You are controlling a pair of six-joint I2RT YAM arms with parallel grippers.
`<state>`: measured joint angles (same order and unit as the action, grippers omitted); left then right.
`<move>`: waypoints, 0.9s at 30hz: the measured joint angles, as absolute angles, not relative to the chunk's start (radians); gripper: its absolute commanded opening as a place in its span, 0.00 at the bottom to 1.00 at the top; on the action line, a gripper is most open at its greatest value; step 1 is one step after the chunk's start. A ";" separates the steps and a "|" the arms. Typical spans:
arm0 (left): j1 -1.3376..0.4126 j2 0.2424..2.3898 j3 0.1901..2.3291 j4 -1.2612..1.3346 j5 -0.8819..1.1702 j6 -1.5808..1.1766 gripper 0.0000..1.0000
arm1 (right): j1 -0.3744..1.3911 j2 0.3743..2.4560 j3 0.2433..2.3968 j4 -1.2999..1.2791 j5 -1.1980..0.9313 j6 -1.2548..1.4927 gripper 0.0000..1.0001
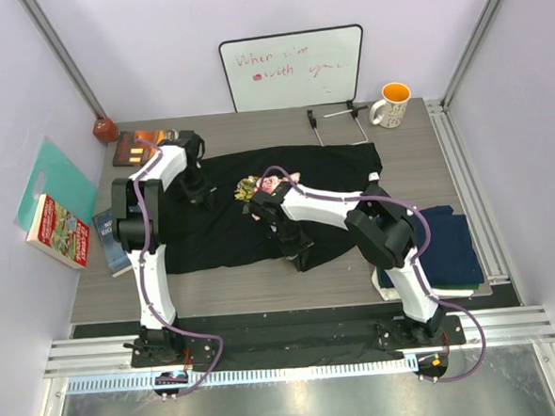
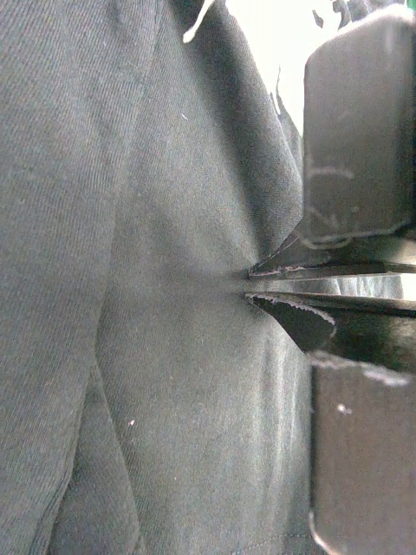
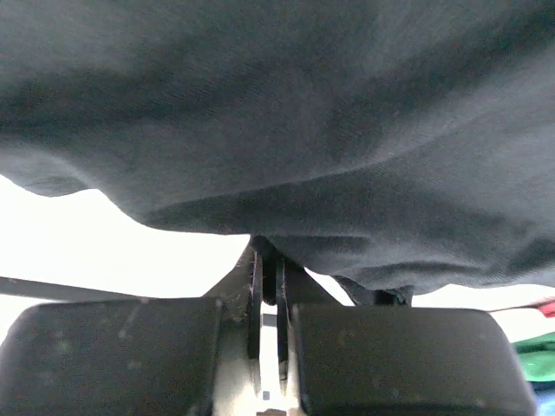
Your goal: Fold and stack the t-shirts
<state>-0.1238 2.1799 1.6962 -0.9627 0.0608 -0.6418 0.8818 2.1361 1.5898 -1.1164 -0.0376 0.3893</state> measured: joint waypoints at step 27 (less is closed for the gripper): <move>-0.104 2.181 1.718 -0.998 0.065 -0.604 0.10 | 0.648 2.145 2.033 -1.279 0.331 0.287 0.01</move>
<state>-0.1036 2.1811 1.7176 -0.9981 0.0647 -0.6041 0.6483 2.1448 2.0327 -1.2789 0.3305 0.2874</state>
